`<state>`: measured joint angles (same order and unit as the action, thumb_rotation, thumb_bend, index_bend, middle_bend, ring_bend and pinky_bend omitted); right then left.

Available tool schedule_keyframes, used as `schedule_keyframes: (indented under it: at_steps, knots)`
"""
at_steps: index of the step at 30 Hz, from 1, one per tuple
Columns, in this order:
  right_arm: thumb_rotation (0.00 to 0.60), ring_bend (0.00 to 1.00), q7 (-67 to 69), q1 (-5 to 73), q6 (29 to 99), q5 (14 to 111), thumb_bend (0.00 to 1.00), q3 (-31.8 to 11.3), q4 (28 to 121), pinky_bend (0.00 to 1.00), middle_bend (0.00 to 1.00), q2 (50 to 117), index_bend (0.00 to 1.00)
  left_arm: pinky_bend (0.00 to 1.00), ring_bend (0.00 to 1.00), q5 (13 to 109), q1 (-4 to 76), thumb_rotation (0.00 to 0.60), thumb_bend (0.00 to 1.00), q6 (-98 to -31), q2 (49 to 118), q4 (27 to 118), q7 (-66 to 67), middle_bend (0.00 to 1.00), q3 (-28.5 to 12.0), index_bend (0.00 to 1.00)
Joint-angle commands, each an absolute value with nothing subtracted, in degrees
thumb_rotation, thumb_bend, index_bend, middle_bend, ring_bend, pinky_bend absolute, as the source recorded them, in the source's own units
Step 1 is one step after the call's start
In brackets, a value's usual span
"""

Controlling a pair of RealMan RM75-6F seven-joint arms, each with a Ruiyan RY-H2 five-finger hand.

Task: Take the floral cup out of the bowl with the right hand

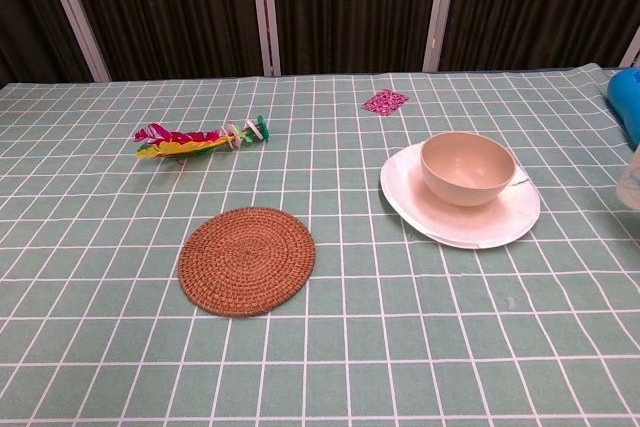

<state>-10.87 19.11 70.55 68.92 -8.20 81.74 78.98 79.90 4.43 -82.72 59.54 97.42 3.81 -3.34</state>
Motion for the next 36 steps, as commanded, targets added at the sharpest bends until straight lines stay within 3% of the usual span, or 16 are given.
schedule_keyframes:
  at_steps: [1, 6, 10, 14, 18, 29, 36]
  knots:
    - [0.6, 0.0, -10.63, 19.24, 68.97, 68.34, 0.38, -7.61, 80.11, 0.0, 0.21, 80.38, 0.64, 0.0, 0.0, 79.85, 4.45, 0.6, 0.0, -82.68, 59.54, 97.36, 3.71, 0.0, -3.38, 0.0]
    - [0.6, 0.0, -11.43, 19.43, 68.11, 67.99, 0.35, -7.4, 79.31, 0.0, 0.2, 81.19, 0.64, 0.0, 0.0, 79.77, 4.48, 0.6, 0.0, -82.57, 59.47, 97.23, 3.43, 0.0, -3.41, 0.0]
    - [0.6, 0.0, -12.03, 19.38, 67.55, 67.58, 0.29, -7.25, 79.37, 0.0, 0.13, 81.23, 0.63, 0.0, 0.0, 79.8, 4.45, 0.6, 0.0, -82.65, 59.41, 97.19, 3.17, 0.0, -3.43, 0.0]
    - [0.6, 0.0, -12.2, 19.18, 67.27, 67.67, 0.24, -6.97, 79.93, 0.0, 0.01, 80.62, 0.42, 0.0, 0.0, 79.91, 4.44, 0.6, 0.0, -82.71, 59.39, 97.2, 3.08, 0.0, -3.41, 0.0]
    - [0.6, 0.0, -12.25, 18.75, 67.59, 67.99, 0.2, -6.79, 81.55, 0.0, 0.0, 79.39, 0.24, 0.0, 0.0, 79.96, 4.45, 0.6, 0.0, -82.73, 59.4, 97.19, 3.12, 0.0, -3.4, 0.0]
    - [0.6, 0.0, -10.88, 15.89, 72.7, 71.19, 0.17, -6.23, 86.96, 0.0, 0.0, 75.01, 0.01, 0.0, 0.0, 80.0, 4.28, 0.6, 0.0, -83.01, 59.24, 97.04, 2.45, 0.0, -3.45, 0.0]
    - [0.6, 0.0, -6.36, 11.46, 81.76, 79.7, 0.14, -3.63, 87.2, 0.0, 0.0, 72.62, 0.0, 0.0, 0.0, 79.94, 4.35, 0.6, 0.0, -82.81, 59.31, 96.75, 2.49, 0.0, -3.42, 0.0]
